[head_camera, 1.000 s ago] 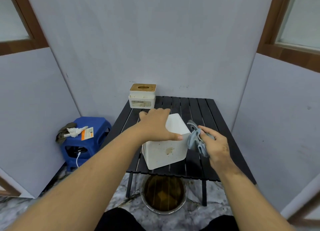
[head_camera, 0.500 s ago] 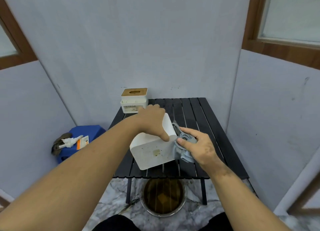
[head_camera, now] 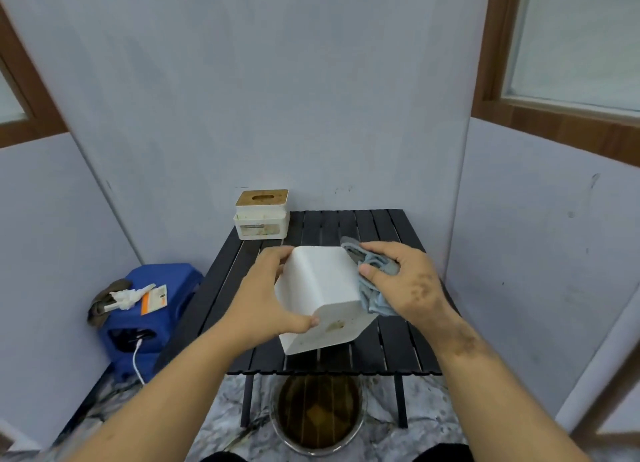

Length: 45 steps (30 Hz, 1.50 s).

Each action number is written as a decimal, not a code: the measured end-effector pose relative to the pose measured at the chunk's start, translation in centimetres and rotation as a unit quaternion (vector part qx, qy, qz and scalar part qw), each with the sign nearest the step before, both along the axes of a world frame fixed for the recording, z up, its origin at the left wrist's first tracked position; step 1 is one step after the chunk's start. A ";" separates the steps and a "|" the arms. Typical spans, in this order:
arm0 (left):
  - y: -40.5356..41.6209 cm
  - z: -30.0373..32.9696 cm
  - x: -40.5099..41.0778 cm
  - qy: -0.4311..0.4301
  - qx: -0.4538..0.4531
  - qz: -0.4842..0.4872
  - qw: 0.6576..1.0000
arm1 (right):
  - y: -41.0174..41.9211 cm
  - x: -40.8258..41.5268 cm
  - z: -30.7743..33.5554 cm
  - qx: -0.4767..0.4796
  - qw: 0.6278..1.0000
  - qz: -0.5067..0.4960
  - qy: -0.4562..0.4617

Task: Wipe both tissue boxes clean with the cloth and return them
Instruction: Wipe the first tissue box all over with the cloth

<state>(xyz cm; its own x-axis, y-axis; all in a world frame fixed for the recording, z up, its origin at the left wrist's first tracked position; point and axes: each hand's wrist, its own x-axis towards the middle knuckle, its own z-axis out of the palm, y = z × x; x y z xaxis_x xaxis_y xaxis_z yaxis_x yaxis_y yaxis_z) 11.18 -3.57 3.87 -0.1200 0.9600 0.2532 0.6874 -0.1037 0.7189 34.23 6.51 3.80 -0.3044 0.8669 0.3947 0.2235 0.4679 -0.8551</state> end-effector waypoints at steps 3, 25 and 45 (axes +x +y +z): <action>-0.7 -2.0 -0.6 -0.032 0.015 0.017 0.999 | -0.8 -1.3 -0.5 0.053 0.996 -0.003 -0.072; -2.6 -6.6 -1.5 -0.068 0.097 0.104 0.987 | -4.1 -10.1 -1.0 0.208 0.946 0.119 -0.216; -2.2 -6.4 -0.7 -0.068 0.052 0.143 0.986 | -0.4 -11.8 1.6 0.105 0.961 0.025 -0.255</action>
<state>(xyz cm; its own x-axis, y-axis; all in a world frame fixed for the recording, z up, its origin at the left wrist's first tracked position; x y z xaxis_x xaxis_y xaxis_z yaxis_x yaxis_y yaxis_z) 10.47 -5.78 -2.57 -0.4226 0.8510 0.3117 0.5967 0.0023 0.8025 22.39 6.13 5.37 -0.5435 0.7638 0.3483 0.5608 0.6391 -0.5264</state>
